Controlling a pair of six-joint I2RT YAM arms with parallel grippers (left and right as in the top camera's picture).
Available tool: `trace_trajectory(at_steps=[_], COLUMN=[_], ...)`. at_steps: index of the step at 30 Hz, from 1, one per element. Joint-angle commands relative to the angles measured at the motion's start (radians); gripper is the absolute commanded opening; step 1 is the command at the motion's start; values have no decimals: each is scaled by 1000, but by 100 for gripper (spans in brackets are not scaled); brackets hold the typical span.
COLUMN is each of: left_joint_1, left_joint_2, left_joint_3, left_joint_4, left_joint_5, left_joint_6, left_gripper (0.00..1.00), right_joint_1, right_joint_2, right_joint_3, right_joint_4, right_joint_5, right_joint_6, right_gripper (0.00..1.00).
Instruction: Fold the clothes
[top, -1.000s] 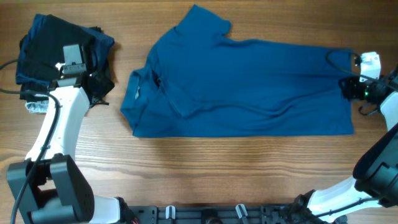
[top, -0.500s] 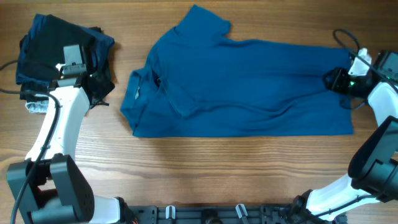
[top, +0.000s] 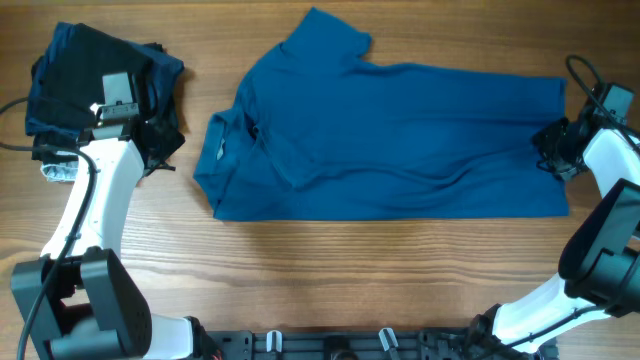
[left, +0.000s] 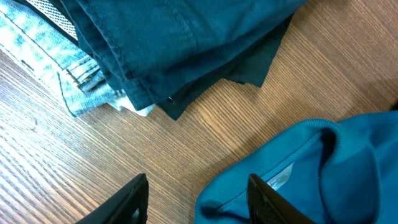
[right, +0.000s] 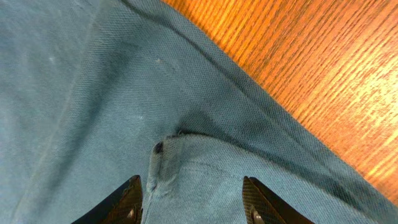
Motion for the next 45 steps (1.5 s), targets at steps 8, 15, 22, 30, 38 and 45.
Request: trace_trajectory(at_steps=[8,15,22,30,38,45], left_joint_1=[8,8,8,8,8,-48], left_joint_2=[9,9,9,9,9,9], left_joint_3=[4,4,4,4,4,4], left_joint_4=[7,14,14,14,16,19], left_joint_5=[2,2,2,11,29,163], left_joint_6=[0,0,0,0,0,143], left_gripper=[51,51,51,50,49,32], right_joint_1=[63,60,58,56,51,51], right_joint_2=[27,66,83,48,-35,-35], right_joint_3=[0,-5,-5,24,33,33], right_joint_4=[42,47,60,19,-6,6], right_joint_5=[45,43,48,45,106,140], right_joint_6=[110,135,124,124,158,179], right_gripper=[51,49,21,4,4,4])
